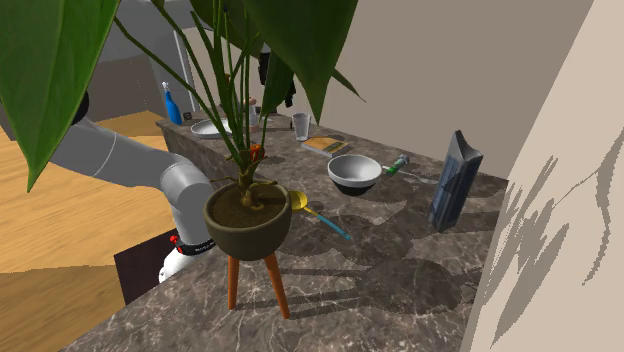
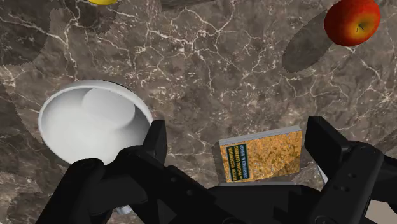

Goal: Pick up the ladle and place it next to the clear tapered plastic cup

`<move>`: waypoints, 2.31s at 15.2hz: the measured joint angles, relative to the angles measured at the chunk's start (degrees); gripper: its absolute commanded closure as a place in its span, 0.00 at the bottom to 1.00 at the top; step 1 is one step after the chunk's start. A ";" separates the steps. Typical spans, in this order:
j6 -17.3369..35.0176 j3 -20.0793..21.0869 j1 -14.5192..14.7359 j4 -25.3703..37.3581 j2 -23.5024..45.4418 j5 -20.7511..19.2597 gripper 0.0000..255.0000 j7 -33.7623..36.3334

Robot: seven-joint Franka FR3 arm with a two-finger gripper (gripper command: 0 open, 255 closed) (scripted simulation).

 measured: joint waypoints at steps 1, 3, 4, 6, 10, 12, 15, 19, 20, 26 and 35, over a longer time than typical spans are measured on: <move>0.00 0.00 0.00 0.00 0.00 0.00 0.00 0.00; 1.39 -0.42 -1.32 -1.54 0.18 0.02 0.00 1.83; 2.43 -0.83 -2.29 -2.46 0.55 -0.02 0.00 3.04; 4.86 -1.67 -4.36 -4.14 1.84 -0.05 0.00 5.74; 9.26 -2.83 -8.48 -7.44 4.03 0.22 0.00 12.07; 11.89 -3.78 -10.72 -9.95 4.76 0.18 0.00 14.84; 15.17 -4.92 -13.91 -12.63 6.29 0.32 0.00 19.26; 19.67 -6.38 -18.21 -16.93 7.75 0.54 0.00 25.17; 20.72 -6.82 -19.33 -17.90 8.18 0.55 0.00 26.57; 27.57 -8.92 -26.05 -25.34 9.70 0.85 0.00 35.22; 37.63 -10.24 -28.86 -31.80 14.48 2.23 0.00 39.73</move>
